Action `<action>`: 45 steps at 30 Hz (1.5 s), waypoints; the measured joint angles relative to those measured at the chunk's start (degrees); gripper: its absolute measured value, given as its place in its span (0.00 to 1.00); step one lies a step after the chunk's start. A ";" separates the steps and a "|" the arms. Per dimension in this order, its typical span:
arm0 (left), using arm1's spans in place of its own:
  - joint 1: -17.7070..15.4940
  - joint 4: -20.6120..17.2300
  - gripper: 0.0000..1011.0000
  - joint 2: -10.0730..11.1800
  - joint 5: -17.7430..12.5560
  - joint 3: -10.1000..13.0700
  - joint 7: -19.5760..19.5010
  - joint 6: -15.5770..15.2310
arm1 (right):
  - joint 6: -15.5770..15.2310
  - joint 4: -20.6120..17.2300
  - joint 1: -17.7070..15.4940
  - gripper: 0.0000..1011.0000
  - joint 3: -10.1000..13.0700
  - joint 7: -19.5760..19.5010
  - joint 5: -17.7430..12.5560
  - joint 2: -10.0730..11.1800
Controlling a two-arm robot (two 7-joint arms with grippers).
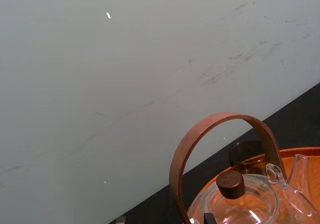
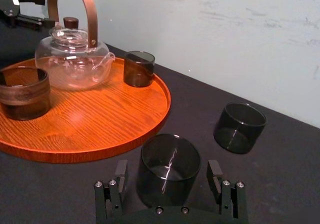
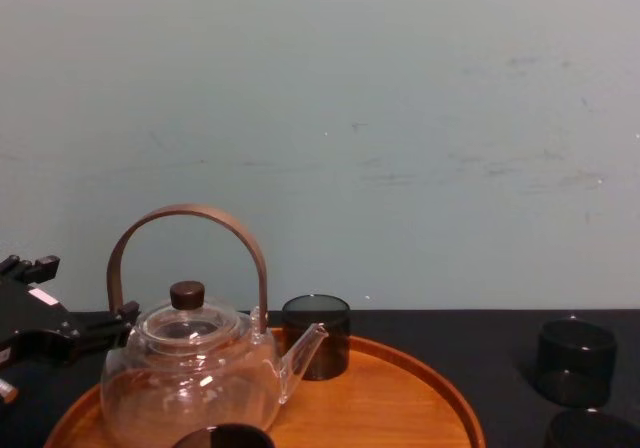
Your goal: Pick up the glass from the table and place it on the tray.
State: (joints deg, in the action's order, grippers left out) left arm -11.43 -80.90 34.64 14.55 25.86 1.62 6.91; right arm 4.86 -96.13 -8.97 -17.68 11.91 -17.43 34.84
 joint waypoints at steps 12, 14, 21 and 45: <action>0.00 0.00 1.00 0.00 0.00 0.00 0.00 0.00 | -0.24 1.81 0.15 0.99 0.56 1.88 1.05 -1.67; 0.00 0.00 1.00 0.00 0.00 0.00 0.00 0.00 | -0.35 2.42 0.39 0.99 0.57 2.31 1.23 -2.10; 0.00 0.00 1.00 0.00 0.00 0.00 0.00 0.00 | -0.93 4.90 1.61 0.99 0.48 3.51 2.12 -3.74; 0.00 0.00 1.00 0.00 0.00 0.00 0.00 0.00 | -2.04 9.43 5.30 0.99 2.13 6.19 4.21 -7.65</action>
State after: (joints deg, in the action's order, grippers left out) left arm -11.43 -80.90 34.64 14.55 25.86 1.62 6.91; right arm 2.82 -86.69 -3.67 -15.54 18.10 -13.22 27.19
